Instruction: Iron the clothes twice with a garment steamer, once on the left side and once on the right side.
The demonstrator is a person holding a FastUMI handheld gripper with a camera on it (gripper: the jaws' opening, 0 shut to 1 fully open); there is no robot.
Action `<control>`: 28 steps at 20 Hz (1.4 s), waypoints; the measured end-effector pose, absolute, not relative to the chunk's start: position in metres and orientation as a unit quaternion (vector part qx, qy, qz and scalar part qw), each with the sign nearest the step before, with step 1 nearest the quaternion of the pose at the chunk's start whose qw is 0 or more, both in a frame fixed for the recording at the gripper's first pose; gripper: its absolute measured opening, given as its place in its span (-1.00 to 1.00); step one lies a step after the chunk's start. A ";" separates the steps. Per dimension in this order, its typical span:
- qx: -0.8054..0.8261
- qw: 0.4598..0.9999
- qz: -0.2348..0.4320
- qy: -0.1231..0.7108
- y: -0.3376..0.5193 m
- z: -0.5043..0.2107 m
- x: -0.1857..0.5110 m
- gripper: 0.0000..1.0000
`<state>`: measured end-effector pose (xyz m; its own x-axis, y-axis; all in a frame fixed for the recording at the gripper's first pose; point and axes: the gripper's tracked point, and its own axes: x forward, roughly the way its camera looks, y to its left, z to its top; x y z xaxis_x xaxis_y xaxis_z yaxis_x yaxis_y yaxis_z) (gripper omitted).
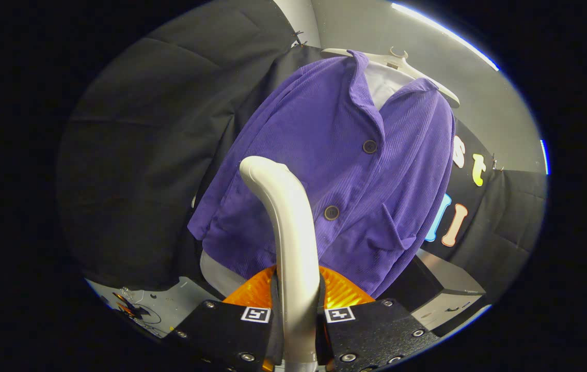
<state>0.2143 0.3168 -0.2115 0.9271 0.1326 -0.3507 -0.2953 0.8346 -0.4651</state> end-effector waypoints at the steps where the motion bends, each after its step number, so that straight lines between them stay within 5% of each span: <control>1: -0.270 0.943 0.114 0.160 0.317 -0.220 0.213 -0.52; 14: -0.300 0.908 0.159 0.247 0.305 -0.330 0.156 -0.52; 28: -0.245 0.896 0.186 0.320 0.211 -0.303 0.035 -0.52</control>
